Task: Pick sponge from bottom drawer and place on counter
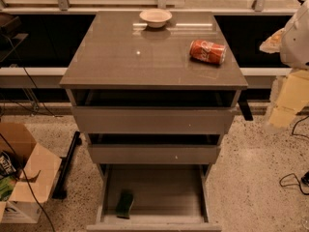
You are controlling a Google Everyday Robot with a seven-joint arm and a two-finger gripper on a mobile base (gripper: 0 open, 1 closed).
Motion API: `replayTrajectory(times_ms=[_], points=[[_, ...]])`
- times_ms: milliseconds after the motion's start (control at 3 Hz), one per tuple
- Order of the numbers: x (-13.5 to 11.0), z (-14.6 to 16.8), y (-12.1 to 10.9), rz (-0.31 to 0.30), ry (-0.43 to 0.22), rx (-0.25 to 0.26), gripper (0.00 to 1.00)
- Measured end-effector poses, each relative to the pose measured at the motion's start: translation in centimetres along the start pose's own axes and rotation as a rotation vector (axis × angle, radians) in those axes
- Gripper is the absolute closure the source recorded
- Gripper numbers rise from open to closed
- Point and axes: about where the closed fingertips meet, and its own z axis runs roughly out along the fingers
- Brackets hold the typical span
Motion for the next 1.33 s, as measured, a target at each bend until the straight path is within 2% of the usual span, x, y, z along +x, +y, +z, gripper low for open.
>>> replayTrajectory(times_ms=[333, 667, 1000, 1333], points=[[0.0, 0.0, 0.0, 0.0, 0.0, 0.0, 0.0], [-0.4, 0.4, -0.3, -0.014, -0.044, 0.012, 0.0], [-1.8, 2.2, -0.2, -0.076, -0.115, 0.018, 0.0], [-3.7, 6.0, 0.1, -0.125, -0.215, 0.024, 0.0]])
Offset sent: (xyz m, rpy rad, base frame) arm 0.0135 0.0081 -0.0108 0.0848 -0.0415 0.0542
